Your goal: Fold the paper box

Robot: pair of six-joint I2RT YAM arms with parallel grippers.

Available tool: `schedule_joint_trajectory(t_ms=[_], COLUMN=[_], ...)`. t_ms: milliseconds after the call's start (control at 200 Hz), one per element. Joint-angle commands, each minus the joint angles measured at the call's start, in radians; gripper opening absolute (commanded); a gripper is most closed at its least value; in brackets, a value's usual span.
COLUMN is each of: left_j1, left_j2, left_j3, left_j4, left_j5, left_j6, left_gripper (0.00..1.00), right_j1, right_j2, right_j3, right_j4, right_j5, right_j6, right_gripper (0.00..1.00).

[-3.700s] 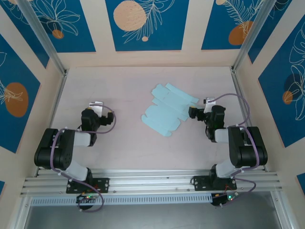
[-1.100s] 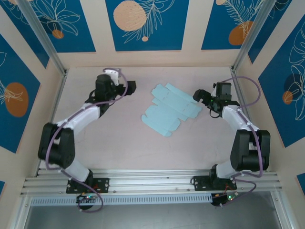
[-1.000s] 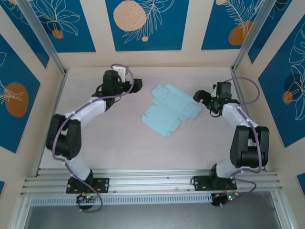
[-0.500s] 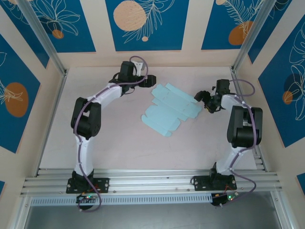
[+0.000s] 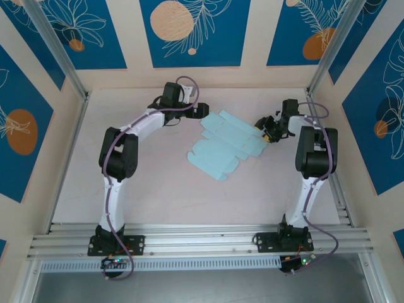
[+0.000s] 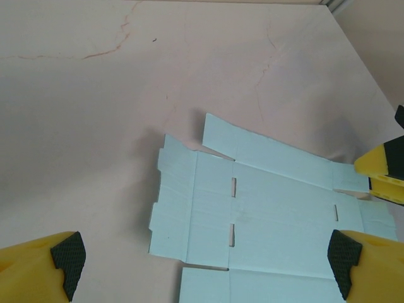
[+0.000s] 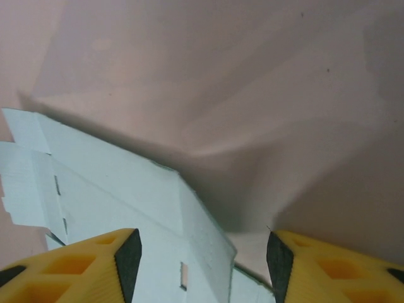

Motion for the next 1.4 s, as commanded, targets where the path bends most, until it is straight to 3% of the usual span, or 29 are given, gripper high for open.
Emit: schedule_joint_trajectory(t_ms=[0, 155, 375, 510, 695, 925, 1120, 1395], left_j1=[-0.008, -0.004, 0.015, 0.054, 0.129, 0.190, 0.204, 0.209], left_j2=[-0.021, -0.061, -0.151, -0.219, -0.365, -0.635, -0.875, -1.033], left_j3=[0.038, 0.027, -0.042, -0.088, -0.169, -0.362, -0.614, -0.759], left_j4=[-0.048, -0.077, -0.073, -0.074, -0.107, -0.063, 0.130, 0.151], left_j5=[0.007, -0.017, -0.039, 0.019, 0.080, 0.049, -0.046, 0.008], left_j6=[0.050, 0.080, 0.109, 0.157, 0.258, 0.337, 0.368, 0.507], left_gripper=[1.00, 1.00, 1.00, 1.00, 1.00, 1.00, 1.00, 1.00], right_j1=[0.013, 0.046, 0.076, 0.101, 0.141, 0.236, 0.321, 0.424], right_j2=[0.034, 0.069, 0.069, 0.013, -0.093, -0.218, -0.315, -0.435], right_j3=[0.034, 0.073, 0.133, 0.155, 0.159, 0.192, 0.194, 0.109], right_j4=[-0.034, -0.032, -0.038, -0.040, -0.025, -0.075, -0.095, -0.044], right_j5=[-0.063, -0.076, -0.100, -0.117, -0.165, -0.139, -0.100, -0.055], right_j6=[0.012, 0.001, -0.025, -0.066, -0.126, -0.203, -0.287, -0.464], right_gripper=[0.55, 0.46, 0.16, 0.00, 0.00, 0.00, 0.00, 0.00])
